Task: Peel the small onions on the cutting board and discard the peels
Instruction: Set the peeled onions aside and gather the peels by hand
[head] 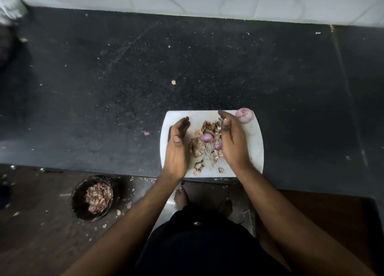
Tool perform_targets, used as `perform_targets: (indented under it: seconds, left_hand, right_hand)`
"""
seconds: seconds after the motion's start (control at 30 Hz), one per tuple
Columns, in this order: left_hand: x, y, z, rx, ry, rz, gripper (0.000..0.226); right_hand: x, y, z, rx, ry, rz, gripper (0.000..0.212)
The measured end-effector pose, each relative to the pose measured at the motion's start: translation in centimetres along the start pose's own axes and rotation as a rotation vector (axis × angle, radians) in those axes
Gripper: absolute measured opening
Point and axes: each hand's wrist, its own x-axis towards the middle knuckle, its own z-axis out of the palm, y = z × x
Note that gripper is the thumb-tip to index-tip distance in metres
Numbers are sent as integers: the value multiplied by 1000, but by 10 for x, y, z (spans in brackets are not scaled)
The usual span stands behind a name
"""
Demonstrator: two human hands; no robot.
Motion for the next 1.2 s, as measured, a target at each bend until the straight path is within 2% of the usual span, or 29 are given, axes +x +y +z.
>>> perform_targets:
  seconds: [0.1,0.27,0.43,0.6,0.73,0.83,0.97,1.07,1.2]
  left_hand:
    - [-3,-4,3,88,-10,62,92]
    - [-1,-7,3,-13,23,-7,111]
    - [2,0,2,-159,45,-57,126]
    - [4,2,0,-203,79,-49,125]
    - [2,2,2,-138,96,-2,122]
    - [0,1,5,-56,84,30,117]
    - [-1,0,5,34,78,33,105]
    - [-1,-3,6,145,63,81,97]
    - [-5,-2,8,263,53,151,100]
  right_hand:
    - [6,-3,10,-50,-164,-111,50]
    - [3,-2,13,-352,-492,-504,31]
    - [3,0,8,-519,-755,-671,36]
    - [0,-2,-4,-589,-922,-925,39]
    - [-3,1,-6,-651,-908,-1082,30]
    - [-4,6,-7,-650,-922,-1107,24]
    - [0,13,-12,-609,-846,-998,16]
    - [3,21,-18,-593,-697,-868,15]
    - [1,25,-24,-591,-584,-750,14]
